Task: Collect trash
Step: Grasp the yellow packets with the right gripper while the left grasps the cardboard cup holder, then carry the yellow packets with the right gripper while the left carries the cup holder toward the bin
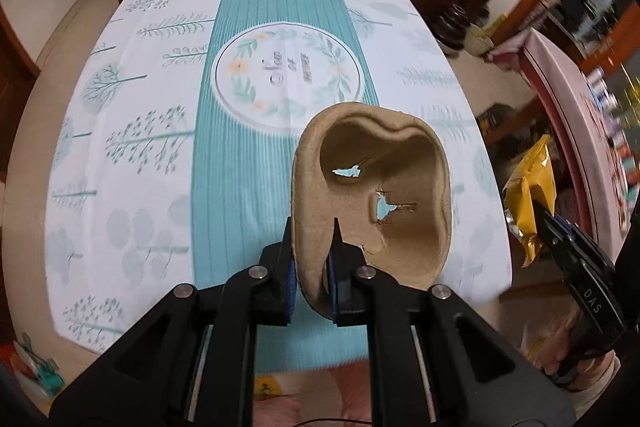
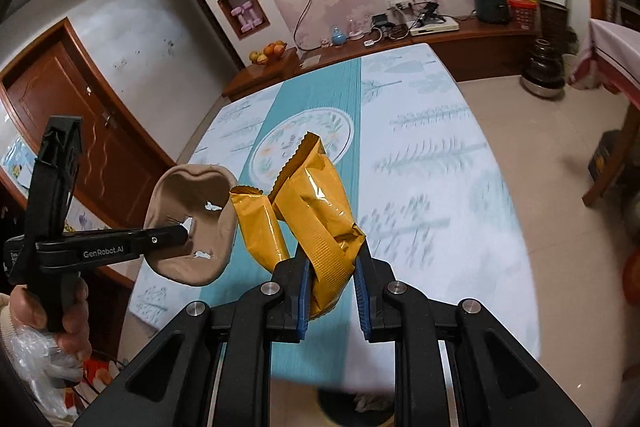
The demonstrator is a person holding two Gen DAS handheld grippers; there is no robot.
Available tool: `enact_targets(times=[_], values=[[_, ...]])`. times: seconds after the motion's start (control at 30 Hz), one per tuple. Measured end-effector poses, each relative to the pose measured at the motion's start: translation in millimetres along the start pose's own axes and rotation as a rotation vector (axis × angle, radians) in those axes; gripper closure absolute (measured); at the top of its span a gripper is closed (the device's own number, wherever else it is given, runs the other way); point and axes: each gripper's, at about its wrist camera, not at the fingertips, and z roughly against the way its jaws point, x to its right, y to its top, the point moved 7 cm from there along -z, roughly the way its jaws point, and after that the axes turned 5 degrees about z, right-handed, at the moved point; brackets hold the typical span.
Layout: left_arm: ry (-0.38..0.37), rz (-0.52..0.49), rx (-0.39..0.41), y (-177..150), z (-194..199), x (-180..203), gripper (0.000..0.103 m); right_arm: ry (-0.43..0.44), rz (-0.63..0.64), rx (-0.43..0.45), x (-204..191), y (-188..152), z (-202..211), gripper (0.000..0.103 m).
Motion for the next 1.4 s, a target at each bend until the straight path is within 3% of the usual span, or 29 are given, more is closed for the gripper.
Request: enact_targets(times=[0.4, 0.6, 1.0, 1.4], values=[[-0.050, -0.149, 0.016, -126.4, 77.1, -34.8, 0.094, -0.044, -0.093, 0.015, -84.3, -136.8, 72.5, 0.085], [-0.040, -0.173, -0.033, -175.0, 82.5, -45.3, 0.094, -0.044, -0.129, -0.034, -104.0, -186.0, 94.4, 0.085], [-0.002, -0.154, -0.041, -220.3, 77.7, -28.1, 0.094, -0.032, -0.156, -0.099, -69.7, -210.1, 99.5, 0.085], [0.053, -0.090, -0.088, -267.7, 13.9, -13.9, 0.094, -0.017, -0.145, -0.196, -20.2, -256.6, 54.6, 0.085]])
